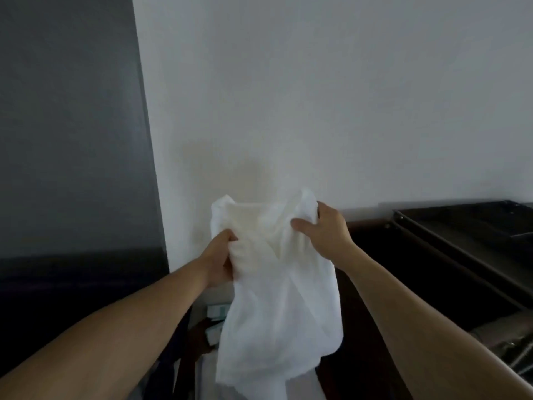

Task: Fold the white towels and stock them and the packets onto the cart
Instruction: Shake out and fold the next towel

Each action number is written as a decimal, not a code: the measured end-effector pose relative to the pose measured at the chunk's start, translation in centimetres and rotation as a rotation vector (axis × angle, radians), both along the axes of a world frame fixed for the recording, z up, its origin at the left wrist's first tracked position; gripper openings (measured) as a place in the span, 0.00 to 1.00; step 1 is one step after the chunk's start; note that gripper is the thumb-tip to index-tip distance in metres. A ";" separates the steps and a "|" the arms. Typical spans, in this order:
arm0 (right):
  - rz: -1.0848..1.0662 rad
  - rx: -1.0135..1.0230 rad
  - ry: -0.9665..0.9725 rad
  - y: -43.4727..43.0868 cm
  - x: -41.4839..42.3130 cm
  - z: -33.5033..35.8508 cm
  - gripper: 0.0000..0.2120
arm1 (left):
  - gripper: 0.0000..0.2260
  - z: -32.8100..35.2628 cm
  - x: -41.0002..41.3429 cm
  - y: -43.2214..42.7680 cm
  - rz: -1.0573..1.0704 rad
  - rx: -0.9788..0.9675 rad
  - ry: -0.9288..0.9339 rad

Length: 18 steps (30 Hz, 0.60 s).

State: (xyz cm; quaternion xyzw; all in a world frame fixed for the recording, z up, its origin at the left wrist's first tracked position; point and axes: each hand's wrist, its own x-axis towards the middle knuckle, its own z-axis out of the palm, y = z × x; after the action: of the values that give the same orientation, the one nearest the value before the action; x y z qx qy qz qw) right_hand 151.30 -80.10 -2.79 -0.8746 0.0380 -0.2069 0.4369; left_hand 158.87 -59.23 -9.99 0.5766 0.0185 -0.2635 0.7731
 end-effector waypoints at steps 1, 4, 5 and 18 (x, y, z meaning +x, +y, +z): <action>0.013 0.001 -0.012 -0.6 0.4 0.2 0.10 | 0.12 -1.2 0.1 0.0 -0.023 0.022 0.054; 0.076 -0.063 -0.024 -1.6 1.6 0.3 0.10 | 0.17 -3.2 -1.6 0.4 -0.183 0.319 0.131; 0.108 -0.082 -0.012 -1.7 1.9 0.2 0.10 | 0.23 -3.8 -2.1 0.5 -0.286 0.497 0.132; 0.394 -0.203 0.139 -1.1 3.5 -2.9 0.09 | 0.17 4.2 -2.5 -5.3 -0.398 1.038 -0.783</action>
State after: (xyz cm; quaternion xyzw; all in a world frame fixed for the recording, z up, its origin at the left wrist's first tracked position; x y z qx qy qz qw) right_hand 154.82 -81.19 -5.65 -0.9166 -0.1245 -0.0593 0.3752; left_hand 156.37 -64.56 -5.80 0.9182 -0.2452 -0.1296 0.2829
